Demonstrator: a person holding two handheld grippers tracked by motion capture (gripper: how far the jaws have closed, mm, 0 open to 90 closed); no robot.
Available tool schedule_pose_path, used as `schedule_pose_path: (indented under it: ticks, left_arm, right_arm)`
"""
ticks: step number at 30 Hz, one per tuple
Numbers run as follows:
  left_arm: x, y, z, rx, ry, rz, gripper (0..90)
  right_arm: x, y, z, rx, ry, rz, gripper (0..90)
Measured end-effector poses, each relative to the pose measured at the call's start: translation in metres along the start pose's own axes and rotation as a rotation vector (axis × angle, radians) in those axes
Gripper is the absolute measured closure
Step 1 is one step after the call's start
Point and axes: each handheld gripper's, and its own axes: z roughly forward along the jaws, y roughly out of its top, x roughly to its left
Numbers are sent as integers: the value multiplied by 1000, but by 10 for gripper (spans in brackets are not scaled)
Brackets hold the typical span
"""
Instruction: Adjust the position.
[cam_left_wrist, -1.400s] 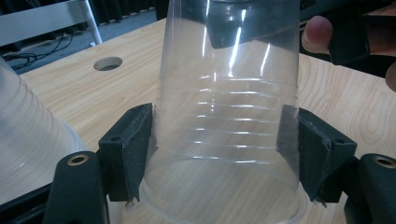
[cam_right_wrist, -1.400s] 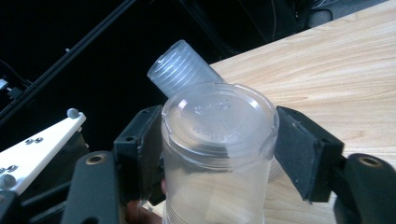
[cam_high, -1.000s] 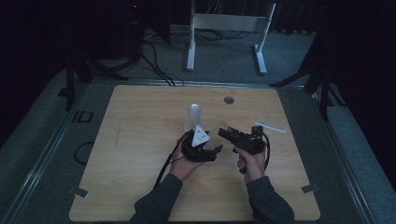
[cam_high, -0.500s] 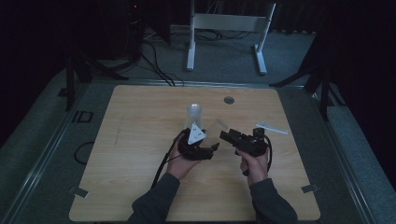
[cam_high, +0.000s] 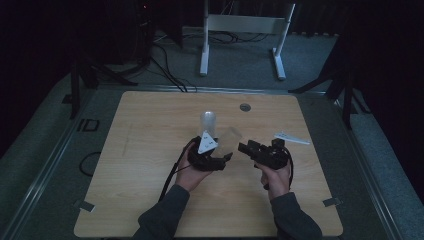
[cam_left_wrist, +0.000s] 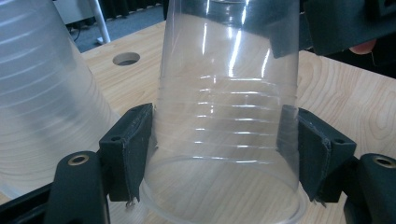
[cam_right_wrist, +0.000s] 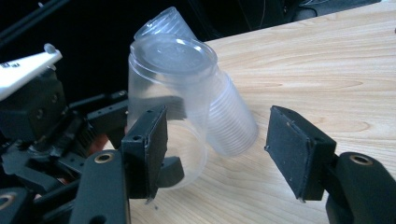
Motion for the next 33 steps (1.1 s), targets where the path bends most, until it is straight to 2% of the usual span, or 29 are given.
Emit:
schedule_pose_path:
  ticks: [5,13,15,18,33]
  left_arm:
    - [1,1,-3,4,-5,13,285]
    - [4,4,-8,10,-18,19,285]
    - [5,5,-9,14,-19,28,286]
    - [6,6,-11,17,-24,32,286]
    - [9,9,-14,25,-41,50,291]
  right_arm:
    - [1,0,-1,18,-20,-32,390]
    - [-1,1,-5,27,-43,-52,397]
    - [0,3,-7,37,-58,-79,403]
    - [1,3,-9,45,-67,-96,404]
    - [4,8,-13,69,-109,-159,400]
